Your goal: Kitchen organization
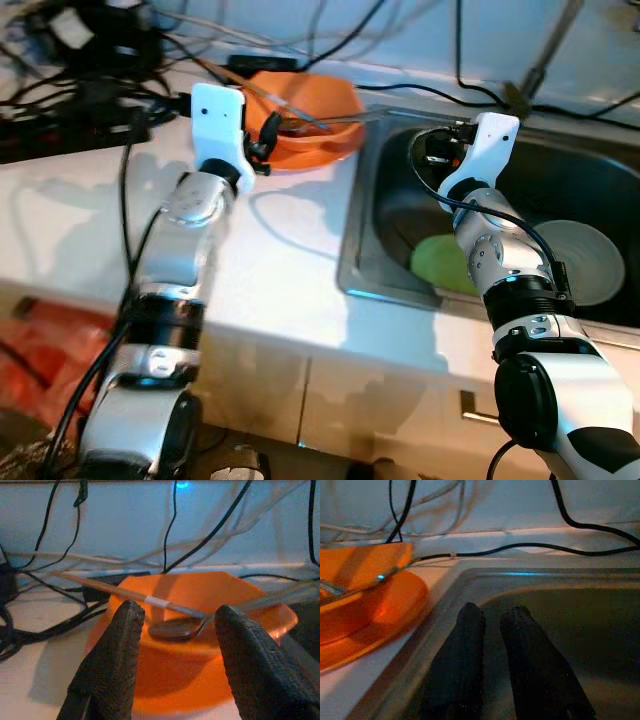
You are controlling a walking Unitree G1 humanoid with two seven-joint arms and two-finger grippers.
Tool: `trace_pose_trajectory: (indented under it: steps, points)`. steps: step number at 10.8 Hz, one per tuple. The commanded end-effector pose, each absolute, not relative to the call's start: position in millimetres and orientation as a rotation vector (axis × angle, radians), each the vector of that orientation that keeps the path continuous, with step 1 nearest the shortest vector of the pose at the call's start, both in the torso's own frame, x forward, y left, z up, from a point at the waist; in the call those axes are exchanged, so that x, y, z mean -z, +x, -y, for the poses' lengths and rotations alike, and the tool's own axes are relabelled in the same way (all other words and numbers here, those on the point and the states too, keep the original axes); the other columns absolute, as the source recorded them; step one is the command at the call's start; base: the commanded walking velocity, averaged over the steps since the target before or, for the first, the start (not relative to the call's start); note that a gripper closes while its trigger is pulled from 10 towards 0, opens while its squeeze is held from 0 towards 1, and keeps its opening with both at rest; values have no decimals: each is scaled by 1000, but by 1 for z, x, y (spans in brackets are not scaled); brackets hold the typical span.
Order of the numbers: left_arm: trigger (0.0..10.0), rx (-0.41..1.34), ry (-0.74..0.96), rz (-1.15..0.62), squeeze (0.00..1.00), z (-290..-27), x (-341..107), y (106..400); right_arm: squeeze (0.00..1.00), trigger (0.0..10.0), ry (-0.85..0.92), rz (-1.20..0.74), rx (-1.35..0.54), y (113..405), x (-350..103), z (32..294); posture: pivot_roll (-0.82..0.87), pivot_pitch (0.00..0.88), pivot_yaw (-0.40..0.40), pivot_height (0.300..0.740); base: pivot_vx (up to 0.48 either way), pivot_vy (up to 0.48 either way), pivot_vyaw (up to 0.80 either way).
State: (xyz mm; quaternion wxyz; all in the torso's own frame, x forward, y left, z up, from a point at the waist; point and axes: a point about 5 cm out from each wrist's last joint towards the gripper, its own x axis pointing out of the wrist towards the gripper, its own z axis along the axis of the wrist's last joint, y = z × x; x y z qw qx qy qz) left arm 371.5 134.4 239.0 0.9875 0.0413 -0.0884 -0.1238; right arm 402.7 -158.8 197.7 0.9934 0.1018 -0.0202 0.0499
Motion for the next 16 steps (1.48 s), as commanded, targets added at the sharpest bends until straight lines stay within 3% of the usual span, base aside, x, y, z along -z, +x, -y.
trace_pose_trajectory:
  steps: [1, 2, 3, 4, 5, 16]
  points:
    - [10000, 288, 86, 156, 0, -128, -238, 369, 0, 10000, 200, 49, -94, 404, -202, 160, 91, 107, -43, 723, 0, 0, 0]
    - [10000, 261, 98, 108, 1000, -133, -230, 371, 0, 10000, 201, 46, -96, 404, -201, 159, 92, 106, -44, 723, 0, 0, 0]
    - [10000, 247, 104, 67, 1000, -135, -225, 371, 0, 10000, 202, 46, -100, 404, -201, 157, 92, 106, -44, 723, 0, 0, 0]
    - [10000, 257, 106, 59, 39, -133, -224, 369, 0, 10000, 203, 47, -102, 404, -201, 157, 91, 106, -43, 723, 0, 0, 0]
    - [10000, 269, 111, 44, 0, -131, -222, 370, 0, 10000, 204, 45, -100, 404, -201, 157, 91, 105, -42, 723, 0, 0, 0]
    - [10000, 311, 97, -205, 0, -141, -225, 398, 0, 10000, 223, 47, -104, 403, -199, 152, 96, 84, -13, 723, 0, 0, 0]
